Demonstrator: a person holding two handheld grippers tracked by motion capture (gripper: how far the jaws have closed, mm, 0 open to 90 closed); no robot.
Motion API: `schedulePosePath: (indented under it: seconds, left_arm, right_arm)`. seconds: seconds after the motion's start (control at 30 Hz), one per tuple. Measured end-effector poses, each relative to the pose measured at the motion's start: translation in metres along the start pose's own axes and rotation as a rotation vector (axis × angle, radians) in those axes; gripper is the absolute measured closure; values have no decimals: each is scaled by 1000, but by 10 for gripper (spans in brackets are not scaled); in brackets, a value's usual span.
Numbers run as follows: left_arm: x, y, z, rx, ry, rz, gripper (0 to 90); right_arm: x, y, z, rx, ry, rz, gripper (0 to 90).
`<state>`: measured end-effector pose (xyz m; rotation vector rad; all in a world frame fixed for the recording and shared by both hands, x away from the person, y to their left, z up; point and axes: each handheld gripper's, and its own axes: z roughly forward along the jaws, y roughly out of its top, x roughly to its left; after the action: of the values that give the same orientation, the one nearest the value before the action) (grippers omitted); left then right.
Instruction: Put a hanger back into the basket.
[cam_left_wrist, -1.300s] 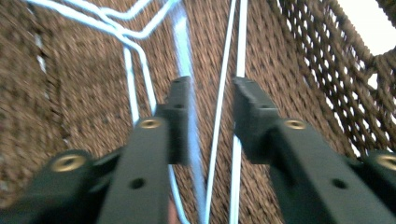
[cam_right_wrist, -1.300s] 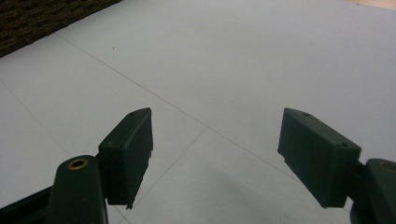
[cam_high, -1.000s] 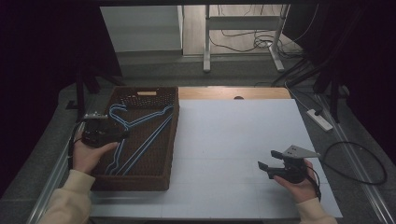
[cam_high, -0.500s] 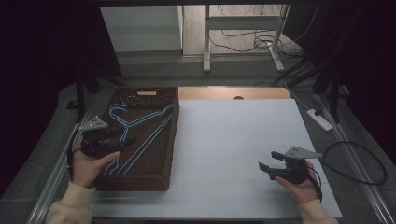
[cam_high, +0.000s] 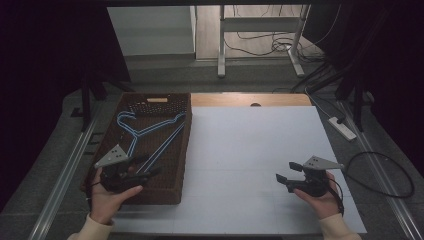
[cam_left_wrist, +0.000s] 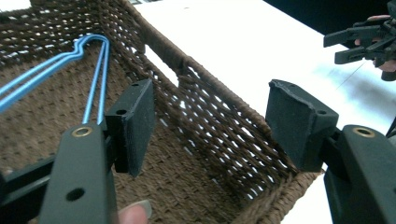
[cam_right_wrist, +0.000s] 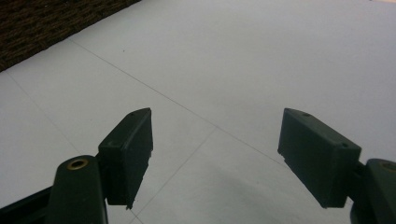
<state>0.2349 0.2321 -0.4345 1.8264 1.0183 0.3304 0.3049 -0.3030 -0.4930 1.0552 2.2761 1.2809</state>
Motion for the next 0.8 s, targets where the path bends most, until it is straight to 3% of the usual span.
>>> schedulePosePath:
  seconds: [0.33,0.8]
  left_arm:
    - [-6,-17,11,-13,-19,0,331]
    - [-10,-15,12,-27,-14,36,332]
  right_arm:
    - [1,-1,0,5,2,0,269]
    - [3,0,-3,-14,-4,-6,273]
